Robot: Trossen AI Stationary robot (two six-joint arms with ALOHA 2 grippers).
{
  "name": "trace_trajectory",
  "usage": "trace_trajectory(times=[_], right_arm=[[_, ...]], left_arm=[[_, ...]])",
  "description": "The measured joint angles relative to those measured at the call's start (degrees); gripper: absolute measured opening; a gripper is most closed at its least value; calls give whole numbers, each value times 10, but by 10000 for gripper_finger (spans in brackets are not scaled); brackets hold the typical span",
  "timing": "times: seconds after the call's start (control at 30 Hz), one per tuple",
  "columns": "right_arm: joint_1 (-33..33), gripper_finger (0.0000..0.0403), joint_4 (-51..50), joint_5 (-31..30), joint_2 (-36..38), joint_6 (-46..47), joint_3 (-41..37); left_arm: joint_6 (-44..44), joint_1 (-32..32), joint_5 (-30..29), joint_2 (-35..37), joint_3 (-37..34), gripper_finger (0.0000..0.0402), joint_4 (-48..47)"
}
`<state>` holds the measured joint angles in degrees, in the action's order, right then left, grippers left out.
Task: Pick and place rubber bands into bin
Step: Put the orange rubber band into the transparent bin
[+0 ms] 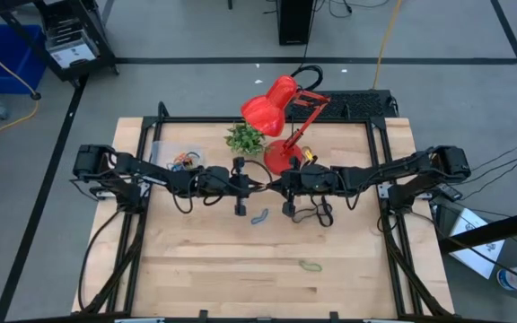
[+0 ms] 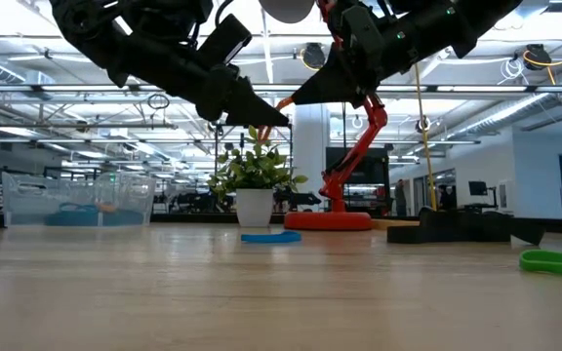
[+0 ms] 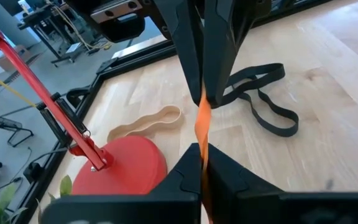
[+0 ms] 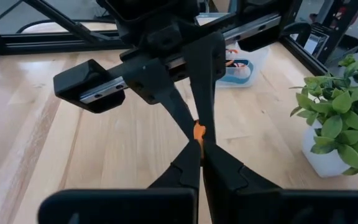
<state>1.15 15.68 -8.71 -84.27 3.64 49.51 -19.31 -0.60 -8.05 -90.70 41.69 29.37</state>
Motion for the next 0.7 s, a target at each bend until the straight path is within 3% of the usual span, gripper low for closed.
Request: trace_trajectory(times=[0.7], right_arm=[[0, 56, 8, -1, 0, -2, 0]], left_arm=[[1, 0, -1, 0, 0, 11, -14]])
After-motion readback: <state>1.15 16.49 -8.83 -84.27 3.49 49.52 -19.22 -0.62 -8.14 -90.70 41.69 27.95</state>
